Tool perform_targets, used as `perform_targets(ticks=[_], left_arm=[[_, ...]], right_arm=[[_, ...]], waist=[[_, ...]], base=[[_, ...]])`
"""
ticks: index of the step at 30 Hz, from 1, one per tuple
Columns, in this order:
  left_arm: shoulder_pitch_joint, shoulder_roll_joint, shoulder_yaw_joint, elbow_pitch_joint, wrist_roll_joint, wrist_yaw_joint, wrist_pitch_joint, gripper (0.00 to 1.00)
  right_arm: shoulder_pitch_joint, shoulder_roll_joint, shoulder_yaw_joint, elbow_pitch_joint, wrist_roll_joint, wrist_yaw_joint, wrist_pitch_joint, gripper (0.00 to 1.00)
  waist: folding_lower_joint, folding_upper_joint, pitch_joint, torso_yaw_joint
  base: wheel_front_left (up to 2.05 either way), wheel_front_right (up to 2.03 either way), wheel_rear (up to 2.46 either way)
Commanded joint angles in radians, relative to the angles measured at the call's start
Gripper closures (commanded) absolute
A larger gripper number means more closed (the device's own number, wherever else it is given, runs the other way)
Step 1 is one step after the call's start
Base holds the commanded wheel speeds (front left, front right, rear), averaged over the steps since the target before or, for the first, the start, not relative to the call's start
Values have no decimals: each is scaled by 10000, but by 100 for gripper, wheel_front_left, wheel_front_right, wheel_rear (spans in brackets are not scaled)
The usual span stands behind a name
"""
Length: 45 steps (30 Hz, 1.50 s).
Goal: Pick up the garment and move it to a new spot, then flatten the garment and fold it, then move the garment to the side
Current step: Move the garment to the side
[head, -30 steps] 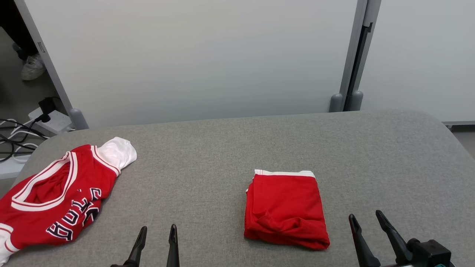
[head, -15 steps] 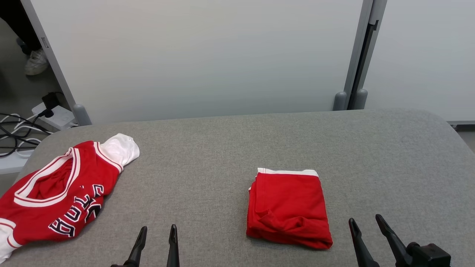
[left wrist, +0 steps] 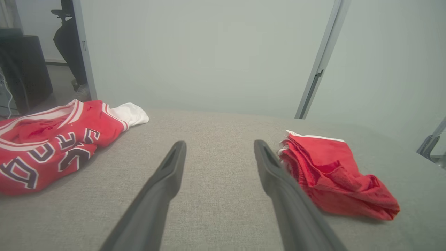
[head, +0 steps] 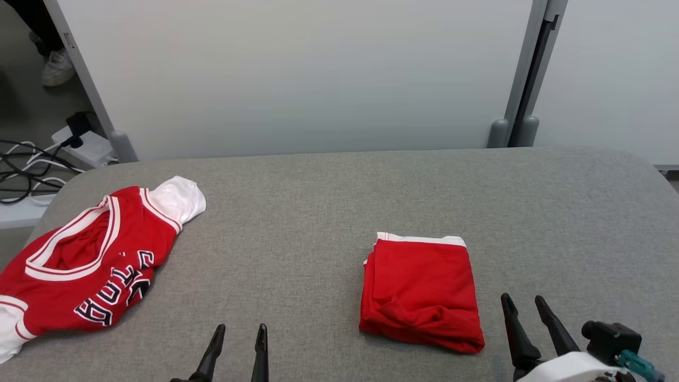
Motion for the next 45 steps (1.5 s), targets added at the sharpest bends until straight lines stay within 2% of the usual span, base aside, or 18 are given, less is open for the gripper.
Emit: perform_targets(ticks=[1,8,12,21,26,31,38,39,40,41,42,45], left_arm=[[-632,-22,237,-189,53,-46,-103,0],[-882,-22,-46,-20,83,-399,-103,0],[-1033,-22,-157,103,130,-556,-103,0],[-1319,-22,-337,272,135,-714,-103,0],[-1567,-22,-448,328,124,-802,-103,0],[-1756,-22,-526,365,165,-830,-103,0],[-1987,-22,-515,429,262,-889,-103,0],[-2009,-22,-515,430,258,-888,-103,0],[-2022,-22,-513,426,251,-885,-103,0],[-2020,-22,-511,419,242,-876,-103,0],[-2011,-22,-509,410,233,-864,-103,0],[-1954,-22,-509,395,194,-808,-103,0]], right_arm=[[-691,-145,250,180,269,-2,-143,0],[-2237,-484,394,2149,1886,-2,-131,0],[-3002,-846,822,3164,2604,-2,123,0],[-3795,-1348,1672,4216,4332,-2,763,0],[-4118,-1632,2073,4885,4904,-2,876,0],[-4441,-1597,2421,5551,5378,-2,1215,0],[-4534,-1465,2973,5664,6197,-2,1877,0],[-4538,-1481,3031,5653,6289,-2,1875,12],[-4540,-1478,3086,5612,6402,-2,1885,51],[-4544,-1493,3151,5570,6490,-2,1879,69],[-4557,-1530,3249,5524,6521,-2,1851,100],[-4600,-1679,3576,5406,6551,-2,1676,100]], waist=[[0,-1,115,118],[0,-1,434,633],[0,-1,644,968],[0,-1,1087,1637],[0,-1,1369,1920],[0,-1,1586,2088],[0,-1,1711,2267],[0,-1,1717,2289],[0,-1,1718,2305],[0,-1,1717,2314],[0,-1,1718,2315],[0,-1,1696,2275]], base=[[0,0,0],[0,0,0],[0,0,0],[0,0,0],[0,0,0],[0,0,0],[0,0,0],[0,0,0],[0,0,0],[0,0,0],[0,0,0],[0,0,0]])
